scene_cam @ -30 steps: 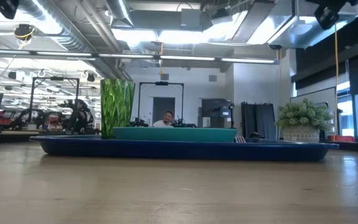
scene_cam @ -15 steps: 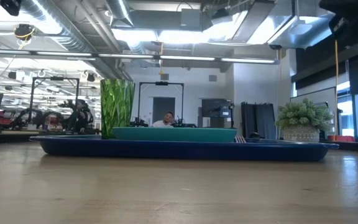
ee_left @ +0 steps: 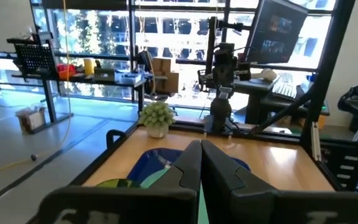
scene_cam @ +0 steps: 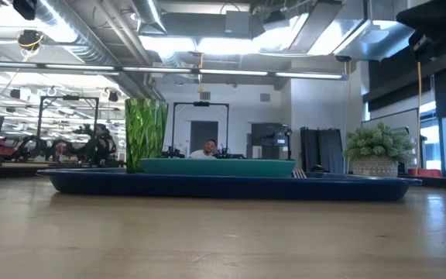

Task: Pick and place plate/cup/fork/spoon on tray
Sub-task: Return to Home Position

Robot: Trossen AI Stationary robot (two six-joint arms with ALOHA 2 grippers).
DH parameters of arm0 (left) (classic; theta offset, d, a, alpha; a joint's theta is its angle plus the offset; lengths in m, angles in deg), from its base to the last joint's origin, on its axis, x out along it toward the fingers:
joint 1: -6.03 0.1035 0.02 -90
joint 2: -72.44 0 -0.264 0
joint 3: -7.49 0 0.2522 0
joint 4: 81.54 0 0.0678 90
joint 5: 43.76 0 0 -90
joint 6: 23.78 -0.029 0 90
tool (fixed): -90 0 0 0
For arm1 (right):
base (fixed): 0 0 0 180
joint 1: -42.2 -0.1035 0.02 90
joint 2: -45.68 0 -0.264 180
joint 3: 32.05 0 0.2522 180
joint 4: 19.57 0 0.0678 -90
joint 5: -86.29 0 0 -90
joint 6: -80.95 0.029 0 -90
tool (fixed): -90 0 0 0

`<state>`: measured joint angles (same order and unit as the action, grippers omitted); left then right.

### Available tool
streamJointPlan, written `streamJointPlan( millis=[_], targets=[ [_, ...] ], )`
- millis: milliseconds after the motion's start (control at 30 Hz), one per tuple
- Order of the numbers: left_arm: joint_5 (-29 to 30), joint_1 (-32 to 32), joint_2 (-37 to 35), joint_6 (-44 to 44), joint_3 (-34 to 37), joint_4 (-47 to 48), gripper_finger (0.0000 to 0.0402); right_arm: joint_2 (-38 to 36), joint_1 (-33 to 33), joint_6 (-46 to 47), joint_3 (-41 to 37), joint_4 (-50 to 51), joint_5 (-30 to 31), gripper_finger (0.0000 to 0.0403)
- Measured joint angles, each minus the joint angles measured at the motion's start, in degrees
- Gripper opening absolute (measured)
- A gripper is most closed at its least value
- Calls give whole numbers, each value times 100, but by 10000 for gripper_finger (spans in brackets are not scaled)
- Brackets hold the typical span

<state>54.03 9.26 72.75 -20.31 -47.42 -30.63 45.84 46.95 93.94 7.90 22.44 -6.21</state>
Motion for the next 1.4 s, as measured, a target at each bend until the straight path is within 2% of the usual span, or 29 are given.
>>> streamJointPlan(
  millis=[233, 500, 633, 800, 1033, 1400],
  targets=[
    [0, 0, -2, -110, 952, -1121, 0, 0, 0, -108, -726, -1238, 0, 5],
    [-19, 0, -2, -82, 2383, -2716, 0, 0, 1, -126, -1723, -2354, -45, 5],
    [-59, 0, -2, 86, 2809, -2879, 0, 0, 2, 12, -2059, -2484, -57, 5],
    [-511, 2, -4, 114, 3078, -2922, 0, 2, 0, -5, -2426, -2563, -147, 5],
    [-582, 2, -4, -256, 3421, -2947, 0, 59, 0, -579, -2498, -2813, -274, 5],
    [-879, 0, -4, -622, 3827, -3143, 0, 423, 0, -749, -2495, -2817, -317, 5]
  ],
)
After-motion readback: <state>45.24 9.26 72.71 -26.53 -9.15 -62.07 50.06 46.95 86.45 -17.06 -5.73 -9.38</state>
